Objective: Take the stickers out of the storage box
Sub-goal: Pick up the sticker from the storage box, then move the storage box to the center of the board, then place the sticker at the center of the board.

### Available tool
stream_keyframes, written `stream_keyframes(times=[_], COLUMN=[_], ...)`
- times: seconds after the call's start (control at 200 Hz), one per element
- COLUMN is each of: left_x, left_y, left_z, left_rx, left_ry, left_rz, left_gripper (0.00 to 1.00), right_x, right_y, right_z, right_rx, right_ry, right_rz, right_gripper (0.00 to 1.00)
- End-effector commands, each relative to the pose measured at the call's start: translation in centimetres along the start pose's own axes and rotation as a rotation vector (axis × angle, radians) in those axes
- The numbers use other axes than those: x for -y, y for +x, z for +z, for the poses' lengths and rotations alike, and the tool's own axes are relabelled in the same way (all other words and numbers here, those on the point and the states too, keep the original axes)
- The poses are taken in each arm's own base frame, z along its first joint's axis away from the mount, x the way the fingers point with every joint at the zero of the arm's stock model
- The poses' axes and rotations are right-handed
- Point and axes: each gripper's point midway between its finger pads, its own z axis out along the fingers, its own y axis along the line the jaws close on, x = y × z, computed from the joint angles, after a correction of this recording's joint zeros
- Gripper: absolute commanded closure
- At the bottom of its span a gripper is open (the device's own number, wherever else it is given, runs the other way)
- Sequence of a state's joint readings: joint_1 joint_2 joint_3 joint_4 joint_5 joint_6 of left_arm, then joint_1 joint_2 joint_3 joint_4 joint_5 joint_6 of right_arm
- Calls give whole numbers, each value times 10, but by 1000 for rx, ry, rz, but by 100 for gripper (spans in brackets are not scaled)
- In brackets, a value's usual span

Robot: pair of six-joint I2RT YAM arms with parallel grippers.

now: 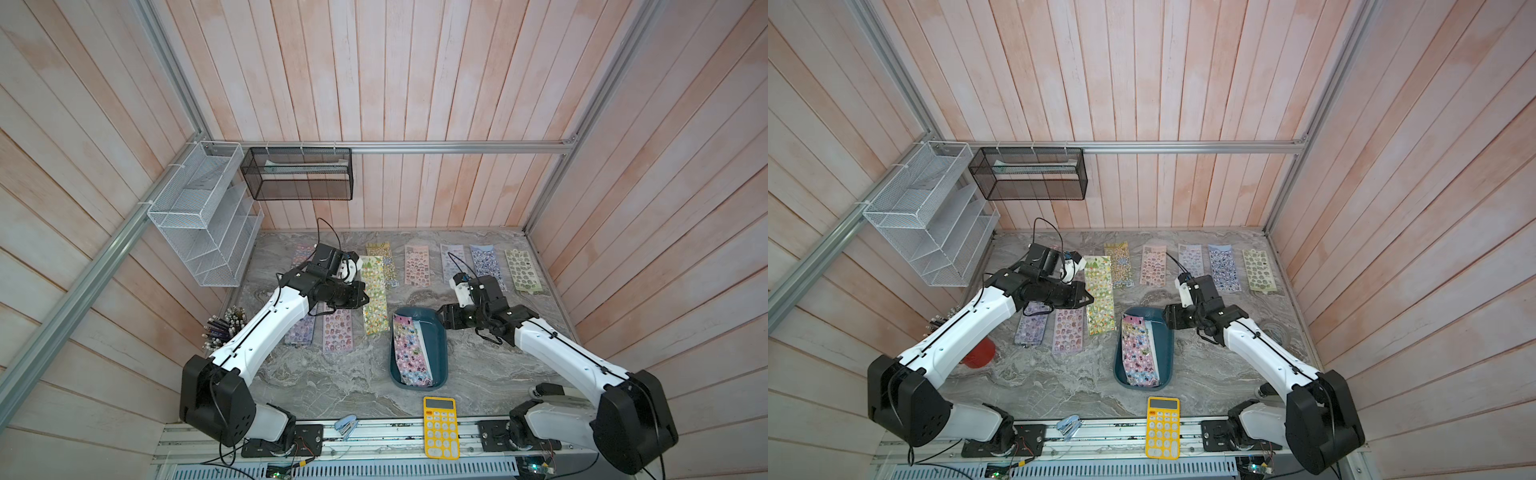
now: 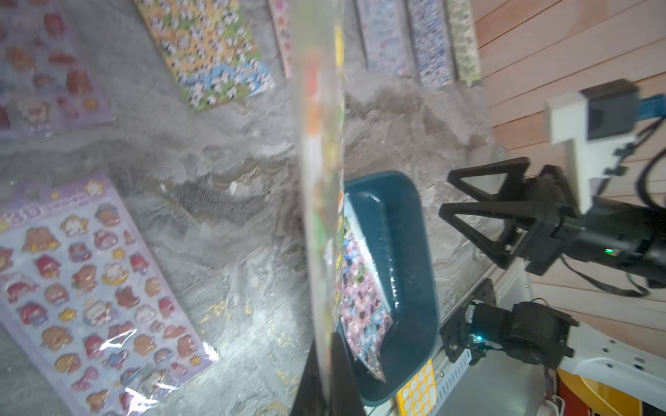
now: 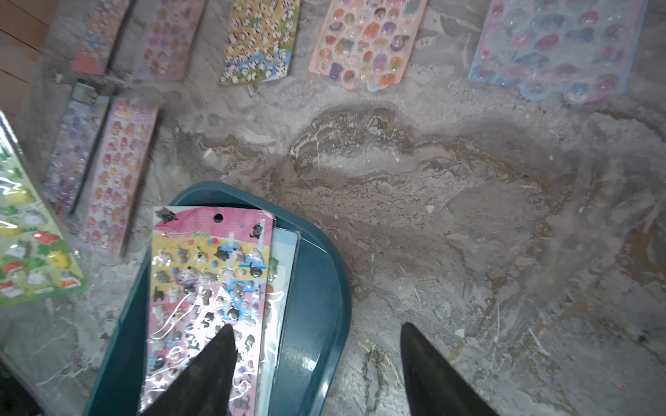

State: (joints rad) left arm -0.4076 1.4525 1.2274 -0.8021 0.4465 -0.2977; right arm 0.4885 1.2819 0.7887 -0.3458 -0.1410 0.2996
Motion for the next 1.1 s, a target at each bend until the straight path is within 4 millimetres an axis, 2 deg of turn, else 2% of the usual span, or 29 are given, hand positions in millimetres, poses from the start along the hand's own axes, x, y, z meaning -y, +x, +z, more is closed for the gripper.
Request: stream_keyframes(times=[0.0,0.2,0.445,0.66,0.9,0.955,0.97,1.0,1.095], left_x=[-27,-43,-59,-51,-36,-33,-32,-31,-29], left_y=[10,13,31,33,42,45,46,48,50], left_z=[11,24,48,61,81,87,88,91,99], left_rx=[-41,-76,-156,-165,-204,-213,-215,-217,-221], left_ry=[-105,-159,-176,-105,-71,-62,-60,-56,-28], left_rz=[-23,-47,-79,-101,-92,-93,-93,-99,-115], left_gripper=[100,100,100,100,100,100,100,100,100], right_x=[18,23,43,64,102,99,108,109,106], right_y=[24,41,51,47,33,29,27,25,21], right_z=[17,43,48,42,24,23,21,20,20], right_rx=[-70,-143,-192,-202,-181,-168,-162,-155,-145], right_ry=[169,288,389,430,477,458,468,465,447], right_rz=[1,12,-18,-30,18,25,53,60,62], right_gripper=[29,35,47,55,55,55,55,55,55])
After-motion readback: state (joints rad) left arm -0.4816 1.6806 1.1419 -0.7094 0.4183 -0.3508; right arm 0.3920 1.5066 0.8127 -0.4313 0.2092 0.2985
